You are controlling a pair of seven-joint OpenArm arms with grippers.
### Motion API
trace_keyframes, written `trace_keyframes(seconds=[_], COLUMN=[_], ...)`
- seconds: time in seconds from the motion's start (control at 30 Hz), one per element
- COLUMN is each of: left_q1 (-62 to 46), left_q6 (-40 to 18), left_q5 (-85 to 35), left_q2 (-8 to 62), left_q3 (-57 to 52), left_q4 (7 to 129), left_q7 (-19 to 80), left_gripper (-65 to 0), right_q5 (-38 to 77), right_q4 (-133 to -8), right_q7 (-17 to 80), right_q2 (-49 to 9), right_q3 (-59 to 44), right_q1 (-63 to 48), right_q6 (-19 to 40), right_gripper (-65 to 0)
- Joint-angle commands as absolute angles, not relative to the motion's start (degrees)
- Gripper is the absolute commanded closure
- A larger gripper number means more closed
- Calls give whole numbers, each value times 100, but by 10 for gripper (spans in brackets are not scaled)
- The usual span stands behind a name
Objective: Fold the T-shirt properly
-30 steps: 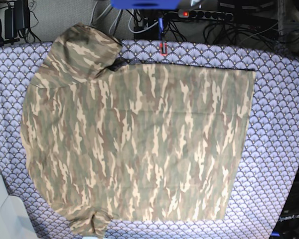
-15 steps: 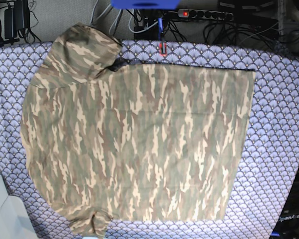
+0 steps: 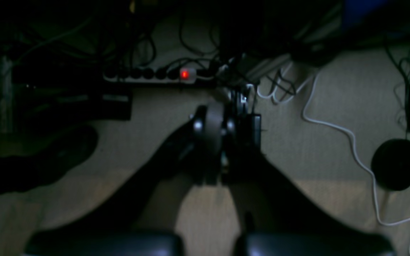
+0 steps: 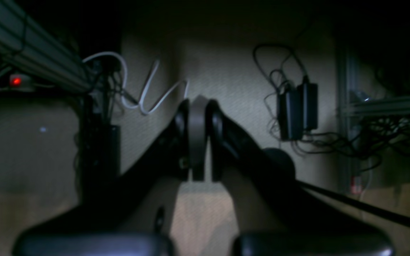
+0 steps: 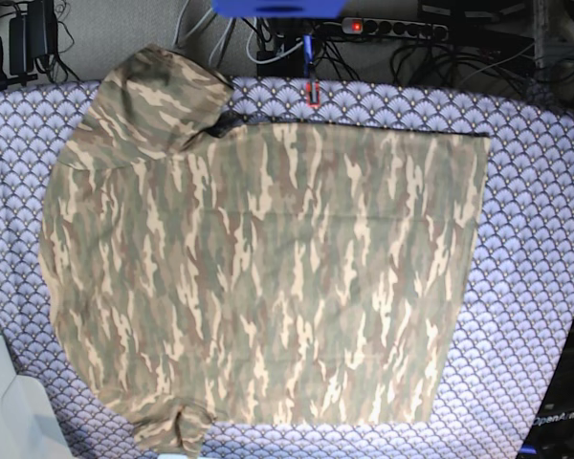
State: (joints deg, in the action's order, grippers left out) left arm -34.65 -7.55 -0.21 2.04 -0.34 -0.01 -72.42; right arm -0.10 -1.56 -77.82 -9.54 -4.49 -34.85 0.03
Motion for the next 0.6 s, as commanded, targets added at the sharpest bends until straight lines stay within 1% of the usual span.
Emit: trace_keyframes(seconds=[0.0,0.07,0.13,0.4,0.5,0.57], left_q1=[-3600,-3626,-3644,-3960,-3996,-4004], left_q6=[-752,-752,-752,-796,-796,-796], left_q5=[-4,-4,-4,-4,-4,-4], left_q2=[198,198,198,66,57,48], left_q3=[-40,-40,-40,-40,-40,-40], left_q4=[0,0,0,22,31,31], left_q7=[-7477,-7512,-7512,-7530,-7530,-7530], left_gripper=[0,0,0,0,0,0], right_q5=[40,40,40,40,40,40], right_q4=[-154,-435,-936,-4145,-5473,-6352], right_q7=[-7908,-7908,-7908,-7705,-7055,-6422], right_q2=[-1007,-1015,-1007,-866,-857,-848], right_q3=[-470,-479,-479,-505,-505,-505], right_q1=[-3688,-3820,-4215,-6018,-6571,-6862], right_q6=[40,40,40,22,22,22], right_gripper=[0,0,0,0,0,0])
